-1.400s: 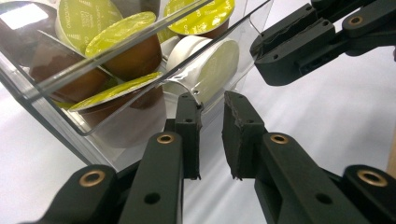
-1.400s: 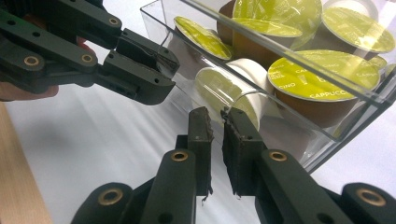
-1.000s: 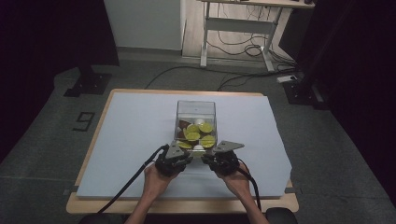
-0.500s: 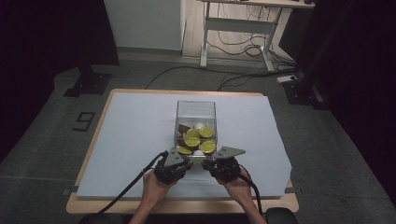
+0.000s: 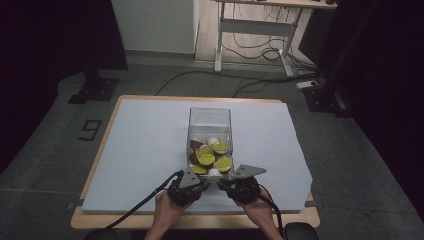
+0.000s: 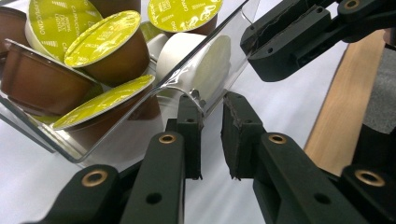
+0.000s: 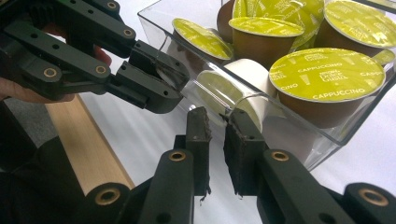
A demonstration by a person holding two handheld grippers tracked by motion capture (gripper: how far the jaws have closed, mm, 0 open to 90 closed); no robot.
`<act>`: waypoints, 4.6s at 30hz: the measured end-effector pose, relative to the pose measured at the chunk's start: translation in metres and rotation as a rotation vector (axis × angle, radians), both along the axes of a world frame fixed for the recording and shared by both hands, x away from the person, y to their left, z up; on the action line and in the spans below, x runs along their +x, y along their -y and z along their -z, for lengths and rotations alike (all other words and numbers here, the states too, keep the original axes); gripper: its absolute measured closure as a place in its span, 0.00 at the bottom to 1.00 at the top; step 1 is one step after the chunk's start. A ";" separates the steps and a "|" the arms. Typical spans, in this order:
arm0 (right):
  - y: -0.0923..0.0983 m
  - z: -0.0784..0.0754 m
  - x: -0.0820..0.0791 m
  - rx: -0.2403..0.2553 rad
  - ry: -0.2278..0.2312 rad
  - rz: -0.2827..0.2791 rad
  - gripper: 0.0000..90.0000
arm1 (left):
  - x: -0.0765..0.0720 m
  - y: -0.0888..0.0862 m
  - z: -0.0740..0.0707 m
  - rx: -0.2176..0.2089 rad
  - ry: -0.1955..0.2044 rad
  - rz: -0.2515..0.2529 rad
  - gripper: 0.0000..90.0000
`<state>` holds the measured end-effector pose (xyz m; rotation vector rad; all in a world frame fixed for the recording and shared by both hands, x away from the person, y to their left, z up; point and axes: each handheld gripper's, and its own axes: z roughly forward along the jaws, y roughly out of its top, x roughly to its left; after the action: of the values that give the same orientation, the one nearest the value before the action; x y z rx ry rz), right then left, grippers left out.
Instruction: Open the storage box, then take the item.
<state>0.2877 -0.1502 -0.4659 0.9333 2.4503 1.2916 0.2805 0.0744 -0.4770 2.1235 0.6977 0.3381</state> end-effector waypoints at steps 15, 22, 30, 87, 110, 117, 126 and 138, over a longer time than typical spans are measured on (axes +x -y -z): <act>-0.009 0.001 -0.015 -0.011 0.003 -0.035 0.90 | -0.014 -0.009 0.001 0.030 0.009 -0.011 0.84; -0.006 0.001 -0.012 0.006 -0.044 -0.056 0.85 | -0.013 -0.010 0.001 0.039 0.005 0.015 0.84; 0.006 -0.002 -0.012 -0.023 -0.057 -0.070 0.71 | -0.011 -0.016 -0.002 0.085 0.004 0.040 0.81; 0.092 0.000 0.040 -0.040 -0.013 0.109 0.32 | 0.038 -0.125 0.001 0.049 -0.022 -0.179 0.29; 0.111 0.056 0.041 -0.128 -0.110 0.226 0.13 | 0.051 -0.117 0.041 0.210 -0.121 -0.183 0.00; 0.111 0.061 0.040 -0.140 -0.114 0.225 0.09 | 0.053 -0.119 0.049 0.182 -0.154 -0.182 0.00; 0.105 0.066 0.036 -0.196 -0.064 0.189 0.02 | 0.051 -0.120 0.051 0.171 -0.143 -0.185 0.00; 0.106 0.062 0.037 -0.207 -0.085 0.195 0.04 | 0.052 -0.120 0.051 0.167 -0.139 -0.179 0.00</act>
<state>0.3245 -0.2560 -0.5283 1.1569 2.4254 0.9326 0.3320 0.1945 -0.5281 2.2638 0.9734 0.3582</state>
